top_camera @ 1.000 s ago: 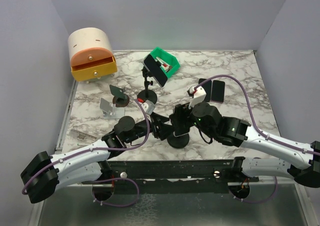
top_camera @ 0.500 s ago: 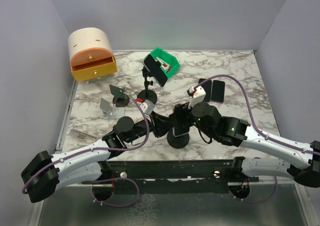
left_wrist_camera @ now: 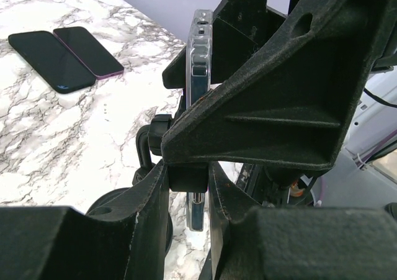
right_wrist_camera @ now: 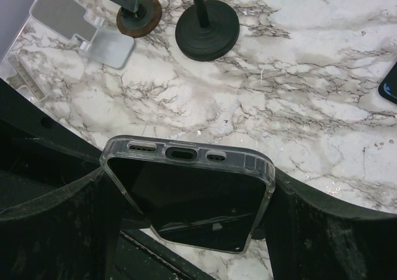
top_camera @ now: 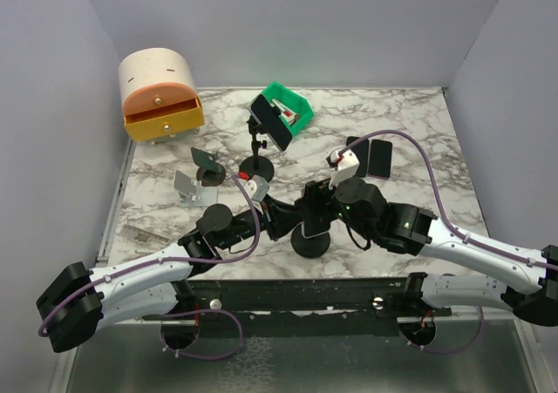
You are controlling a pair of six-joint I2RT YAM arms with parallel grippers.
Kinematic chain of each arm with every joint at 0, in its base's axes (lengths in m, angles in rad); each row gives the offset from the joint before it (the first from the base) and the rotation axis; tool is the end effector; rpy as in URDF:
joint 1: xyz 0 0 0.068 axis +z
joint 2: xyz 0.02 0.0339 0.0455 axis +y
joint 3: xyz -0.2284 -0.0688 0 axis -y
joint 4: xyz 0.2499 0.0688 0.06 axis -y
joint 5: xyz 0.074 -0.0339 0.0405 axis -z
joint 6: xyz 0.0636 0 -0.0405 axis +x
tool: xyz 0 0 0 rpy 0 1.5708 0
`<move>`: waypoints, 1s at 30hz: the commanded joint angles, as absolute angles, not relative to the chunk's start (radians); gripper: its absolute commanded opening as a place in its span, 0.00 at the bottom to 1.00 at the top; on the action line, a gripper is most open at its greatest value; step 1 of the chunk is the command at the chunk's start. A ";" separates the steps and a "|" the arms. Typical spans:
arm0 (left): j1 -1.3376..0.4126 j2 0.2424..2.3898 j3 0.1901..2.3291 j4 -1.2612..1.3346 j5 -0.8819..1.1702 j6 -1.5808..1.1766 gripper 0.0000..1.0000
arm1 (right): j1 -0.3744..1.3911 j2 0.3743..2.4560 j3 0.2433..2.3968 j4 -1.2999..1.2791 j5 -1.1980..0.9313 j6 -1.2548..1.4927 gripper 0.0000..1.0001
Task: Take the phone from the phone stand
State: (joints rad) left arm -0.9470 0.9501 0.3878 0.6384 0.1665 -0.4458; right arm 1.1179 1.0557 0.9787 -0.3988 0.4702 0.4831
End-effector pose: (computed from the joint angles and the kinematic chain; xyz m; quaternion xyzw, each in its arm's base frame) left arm 0.1473 -0.2228 0.2272 0.2271 0.6411 -0.5122 0.5245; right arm 0.1473 0.2369 0.2930 -0.1439 0.8267 0.2248 0.4953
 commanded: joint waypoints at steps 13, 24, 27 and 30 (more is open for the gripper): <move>-0.954 0.915 0.369 0.669 0.137 -0.433 0.00 | 1.118 1.036 0.993 -0.444 0.483 0.502 1.00; -0.953 0.922 0.370 0.668 0.114 -0.431 0.00 | 1.120 1.002 1.067 -0.517 0.499 0.435 1.00; -0.954 0.925 0.373 0.669 0.106 -0.431 0.00 | 1.120 0.994 1.091 -0.548 0.516 0.415 1.00; -0.955 0.928 0.376 0.669 0.090 -0.434 0.00 | 1.125 1.000 1.105 -0.570 0.520 0.408 1.00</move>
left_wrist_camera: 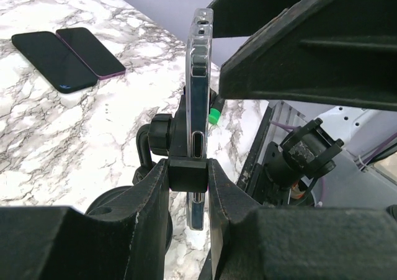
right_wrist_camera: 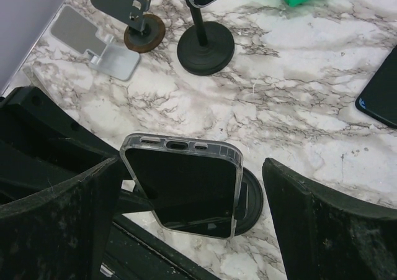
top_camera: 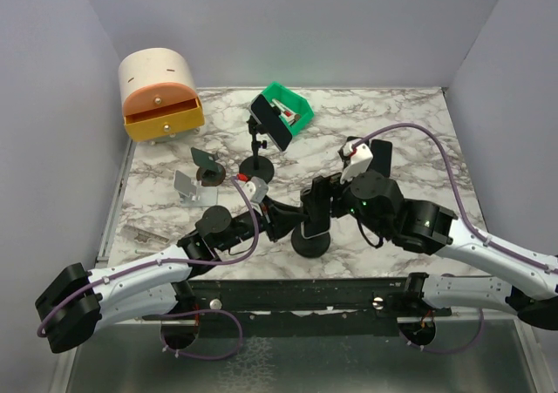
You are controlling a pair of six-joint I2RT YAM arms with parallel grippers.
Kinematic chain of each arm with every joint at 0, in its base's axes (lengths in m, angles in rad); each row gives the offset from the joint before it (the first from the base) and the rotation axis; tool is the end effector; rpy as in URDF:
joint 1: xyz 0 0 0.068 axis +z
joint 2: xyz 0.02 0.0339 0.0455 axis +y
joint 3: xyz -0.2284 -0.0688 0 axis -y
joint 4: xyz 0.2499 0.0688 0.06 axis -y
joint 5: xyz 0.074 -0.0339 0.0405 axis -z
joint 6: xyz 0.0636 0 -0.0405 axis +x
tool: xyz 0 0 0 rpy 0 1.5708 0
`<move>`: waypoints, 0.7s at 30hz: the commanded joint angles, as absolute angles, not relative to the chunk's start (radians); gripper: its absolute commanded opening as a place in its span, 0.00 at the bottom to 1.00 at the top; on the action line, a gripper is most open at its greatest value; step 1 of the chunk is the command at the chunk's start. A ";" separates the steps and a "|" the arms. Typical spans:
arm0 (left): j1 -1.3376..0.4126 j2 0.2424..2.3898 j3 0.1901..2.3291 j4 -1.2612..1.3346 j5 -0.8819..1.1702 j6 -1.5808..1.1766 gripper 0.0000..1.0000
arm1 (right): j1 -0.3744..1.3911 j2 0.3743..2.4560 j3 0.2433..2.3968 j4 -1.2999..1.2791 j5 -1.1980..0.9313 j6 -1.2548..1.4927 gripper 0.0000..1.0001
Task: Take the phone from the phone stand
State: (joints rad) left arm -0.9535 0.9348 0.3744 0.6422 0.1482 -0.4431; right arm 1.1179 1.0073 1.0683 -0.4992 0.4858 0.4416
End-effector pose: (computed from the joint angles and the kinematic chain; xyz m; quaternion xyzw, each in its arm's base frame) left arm 0.1454 -0.2210 0.2264 0.2233 0.6401 -0.5099 0.5295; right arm 0.1412 0.2223 0.3264 -0.1500 0.8155 0.2218 0.5130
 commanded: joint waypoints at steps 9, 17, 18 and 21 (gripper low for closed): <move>-0.956 0.947 0.395 0.669 0.057 -0.453 0.00 | 1.137 1.029 1.091 -0.530 0.552 0.408 1.00; -0.956 0.947 0.393 0.669 0.054 -0.451 0.00 | 1.141 1.063 1.069 -0.443 0.546 0.381 1.00; -0.956 0.947 0.393 0.669 0.053 -0.451 0.00 | 1.141 1.069 1.070 -0.443 0.548 0.380 1.00; -0.956 0.947 0.394 0.669 0.050 -0.449 0.00 | 1.141 1.090 1.077 -0.450 0.549 0.382 0.97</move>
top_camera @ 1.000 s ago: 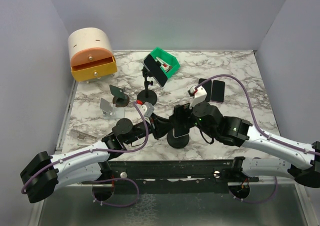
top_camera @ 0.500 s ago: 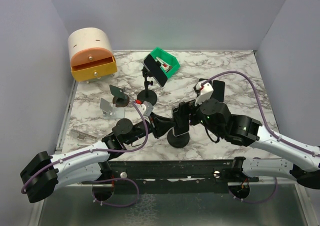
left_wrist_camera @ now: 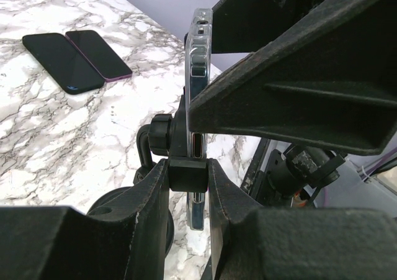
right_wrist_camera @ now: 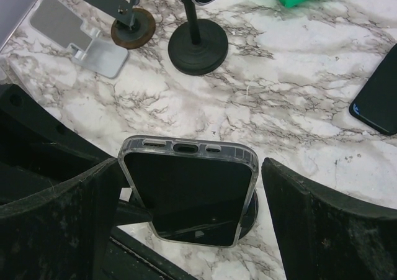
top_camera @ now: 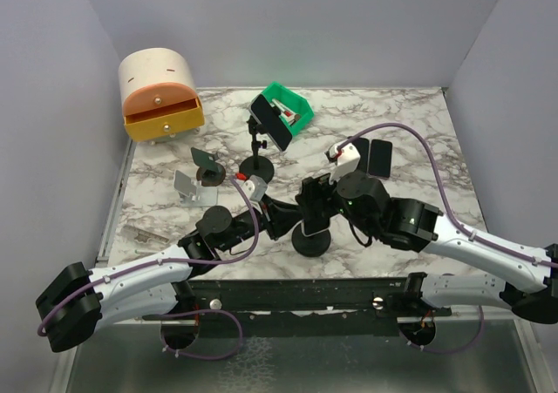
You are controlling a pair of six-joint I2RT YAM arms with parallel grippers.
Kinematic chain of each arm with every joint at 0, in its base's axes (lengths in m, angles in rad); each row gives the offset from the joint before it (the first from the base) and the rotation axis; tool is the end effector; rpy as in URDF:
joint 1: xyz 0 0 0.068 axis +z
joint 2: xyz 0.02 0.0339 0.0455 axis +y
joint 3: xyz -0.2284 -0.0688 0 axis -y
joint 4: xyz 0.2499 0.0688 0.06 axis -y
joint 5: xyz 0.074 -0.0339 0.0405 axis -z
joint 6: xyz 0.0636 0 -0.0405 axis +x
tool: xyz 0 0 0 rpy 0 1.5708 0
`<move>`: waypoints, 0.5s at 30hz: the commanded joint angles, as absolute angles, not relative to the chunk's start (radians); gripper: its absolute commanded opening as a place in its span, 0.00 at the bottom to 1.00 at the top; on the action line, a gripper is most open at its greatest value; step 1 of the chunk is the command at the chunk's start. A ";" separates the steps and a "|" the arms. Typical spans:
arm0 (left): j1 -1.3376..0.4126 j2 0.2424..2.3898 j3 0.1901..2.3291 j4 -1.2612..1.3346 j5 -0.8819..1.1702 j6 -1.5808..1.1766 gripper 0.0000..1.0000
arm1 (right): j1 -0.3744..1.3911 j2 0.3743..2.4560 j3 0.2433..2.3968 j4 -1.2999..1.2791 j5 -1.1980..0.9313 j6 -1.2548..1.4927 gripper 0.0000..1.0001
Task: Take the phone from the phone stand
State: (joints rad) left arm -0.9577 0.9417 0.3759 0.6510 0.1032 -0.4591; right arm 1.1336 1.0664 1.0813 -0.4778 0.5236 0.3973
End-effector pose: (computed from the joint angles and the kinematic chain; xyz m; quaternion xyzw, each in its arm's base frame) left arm 0.1474 -0.2209 0.2265 0.2035 0.6452 -0.5051 0.5359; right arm 0.1449 0.2348 0.3195 -0.1686 0.8154 0.1933 0.5189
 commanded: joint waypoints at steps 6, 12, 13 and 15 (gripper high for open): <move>-0.956 0.949 0.397 0.669 0.051 -0.457 0.00 | 1.141 1.110 1.069 -0.447 0.526 0.386 0.86; -0.956 0.939 0.392 0.669 0.054 -0.461 0.00 | 1.141 1.118 1.068 -0.454 0.543 0.391 0.72; -0.956 0.936 0.390 0.669 0.056 -0.462 0.00 | 1.141 1.120 1.069 -0.455 0.543 0.390 0.65; -0.956 0.924 0.384 0.669 0.074 -0.463 0.10 | 1.141 1.119 1.067 -0.454 0.542 0.386 0.53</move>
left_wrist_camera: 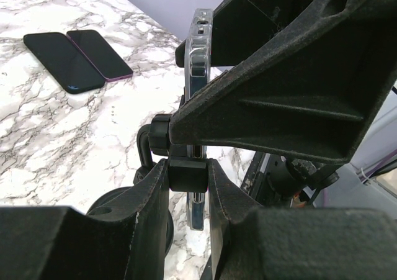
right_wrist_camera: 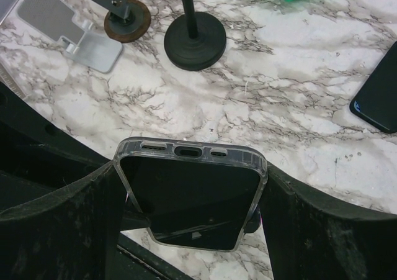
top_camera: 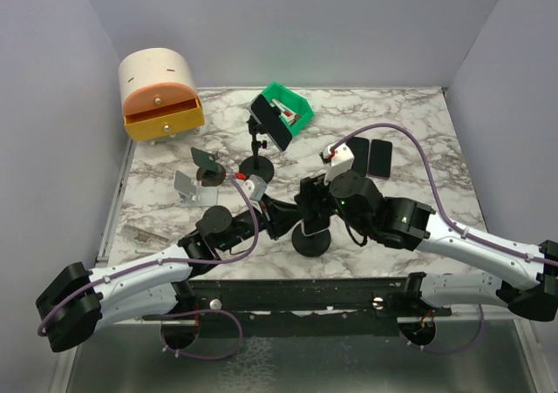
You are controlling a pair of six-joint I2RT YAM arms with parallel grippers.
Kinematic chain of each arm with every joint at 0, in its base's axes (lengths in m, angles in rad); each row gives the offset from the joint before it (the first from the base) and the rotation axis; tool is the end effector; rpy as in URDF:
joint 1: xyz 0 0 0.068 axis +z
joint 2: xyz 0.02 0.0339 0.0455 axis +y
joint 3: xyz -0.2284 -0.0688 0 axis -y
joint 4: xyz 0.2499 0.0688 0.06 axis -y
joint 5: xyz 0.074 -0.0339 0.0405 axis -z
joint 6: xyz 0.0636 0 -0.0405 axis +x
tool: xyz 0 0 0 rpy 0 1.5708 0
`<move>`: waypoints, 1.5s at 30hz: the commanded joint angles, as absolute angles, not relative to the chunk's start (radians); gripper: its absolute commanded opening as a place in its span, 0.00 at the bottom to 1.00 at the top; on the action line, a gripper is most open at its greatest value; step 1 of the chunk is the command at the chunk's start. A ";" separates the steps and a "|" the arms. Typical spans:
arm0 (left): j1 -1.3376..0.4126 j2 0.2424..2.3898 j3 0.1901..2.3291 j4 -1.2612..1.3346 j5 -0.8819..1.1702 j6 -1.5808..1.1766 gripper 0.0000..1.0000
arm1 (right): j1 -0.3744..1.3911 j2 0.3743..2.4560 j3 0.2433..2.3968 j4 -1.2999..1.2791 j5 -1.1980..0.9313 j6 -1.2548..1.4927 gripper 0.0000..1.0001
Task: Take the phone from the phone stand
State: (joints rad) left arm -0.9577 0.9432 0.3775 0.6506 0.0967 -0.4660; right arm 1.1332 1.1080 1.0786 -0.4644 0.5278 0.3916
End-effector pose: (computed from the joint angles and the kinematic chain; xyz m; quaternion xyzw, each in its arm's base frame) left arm 0.1479 -0.2209 0.2267 0.1990 0.6467 -0.5053 0.5356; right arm 0.1490 0.2429 0.3094 -0.1756 0.8209 0.1800 0.5127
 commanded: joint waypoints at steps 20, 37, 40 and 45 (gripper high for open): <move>-0.956 0.979 0.399 0.669 0.198 -0.467 0.41 | 1.141 1.100 1.056 -0.453 0.531 0.374 0.07; -0.956 0.943 0.387 0.700 0.191 -0.489 0.52 | 1.141 1.092 1.035 -0.437 0.519 0.383 0.06; -0.956 0.943 0.381 0.715 0.186 -0.491 0.45 | 1.141 1.091 1.035 -0.436 0.517 0.383 0.05; -0.955 0.934 0.367 0.735 0.169 -0.479 0.24 | 1.141 1.089 1.031 -0.439 0.518 0.383 0.03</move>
State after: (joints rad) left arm -0.9554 0.9535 0.3683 0.6777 0.1665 -0.4835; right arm 1.1378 1.0904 1.0546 -0.4427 0.5289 0.3828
